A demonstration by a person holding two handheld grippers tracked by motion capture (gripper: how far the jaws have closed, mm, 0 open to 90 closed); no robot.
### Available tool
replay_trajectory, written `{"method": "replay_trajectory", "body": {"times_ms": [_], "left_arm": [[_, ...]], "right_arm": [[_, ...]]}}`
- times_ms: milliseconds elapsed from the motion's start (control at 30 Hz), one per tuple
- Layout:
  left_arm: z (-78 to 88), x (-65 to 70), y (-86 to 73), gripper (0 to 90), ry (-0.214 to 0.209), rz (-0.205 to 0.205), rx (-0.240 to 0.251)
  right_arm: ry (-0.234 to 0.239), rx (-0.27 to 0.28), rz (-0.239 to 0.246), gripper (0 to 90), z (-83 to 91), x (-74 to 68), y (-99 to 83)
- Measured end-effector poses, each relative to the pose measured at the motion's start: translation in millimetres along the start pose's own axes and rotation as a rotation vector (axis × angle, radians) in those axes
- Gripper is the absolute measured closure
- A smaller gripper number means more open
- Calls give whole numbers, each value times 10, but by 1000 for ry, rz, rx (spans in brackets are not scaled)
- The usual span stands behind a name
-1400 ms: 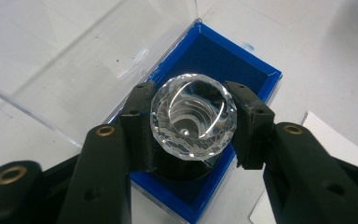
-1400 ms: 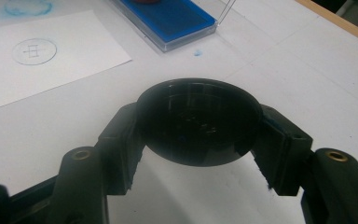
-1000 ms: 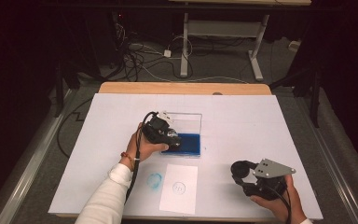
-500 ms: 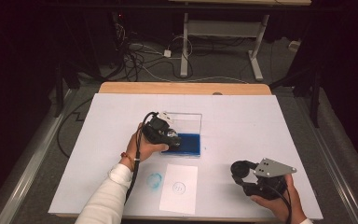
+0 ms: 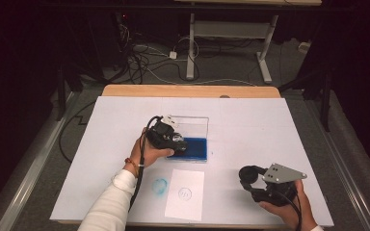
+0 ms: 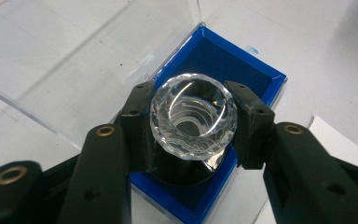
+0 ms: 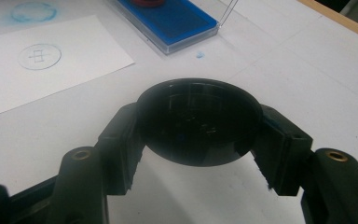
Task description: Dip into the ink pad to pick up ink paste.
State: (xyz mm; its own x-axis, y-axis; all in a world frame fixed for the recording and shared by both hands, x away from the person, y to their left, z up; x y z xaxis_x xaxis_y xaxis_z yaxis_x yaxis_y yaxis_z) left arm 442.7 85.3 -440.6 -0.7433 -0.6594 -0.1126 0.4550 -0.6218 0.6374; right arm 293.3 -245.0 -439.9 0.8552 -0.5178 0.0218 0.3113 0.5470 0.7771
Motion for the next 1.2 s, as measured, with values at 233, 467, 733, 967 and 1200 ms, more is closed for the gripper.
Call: {"method": "replay_trajectory", "body": {"times_ms": [233,467,733,967,1200], "left_arm": [[194,1,-11,548,15,16,75],[440,-72,-106,547,10,48,150],[527,-55,-277,547,-13,50,192],[571,-35,-346,547,-13,49,197],[674,37,-355,547,-16,34,213]], "right_arm": [[-4,7,-5,389,13,16,-8],[-7,2,-5,388,-2,13,-3],[-6,0,-4,389,-37,14,16],[4,-8,7,388,-70,-13,8],[10,-3,19,389,-78,-34,25]]}}
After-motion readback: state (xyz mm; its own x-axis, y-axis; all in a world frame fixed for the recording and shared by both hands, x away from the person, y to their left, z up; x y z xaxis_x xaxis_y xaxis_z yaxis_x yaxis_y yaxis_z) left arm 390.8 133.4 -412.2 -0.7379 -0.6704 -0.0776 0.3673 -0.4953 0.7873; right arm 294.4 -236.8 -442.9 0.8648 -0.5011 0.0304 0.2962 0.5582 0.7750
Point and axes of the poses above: each handheld gripper's, and its own axes: z roughly backward along the jaws, y roughly out of its top, x roughly to its right, the point moved 2 cm from there along -z, roughly forward along the jaws, and after that the axes turned 14 degrees about y, right-handed, at the moved point
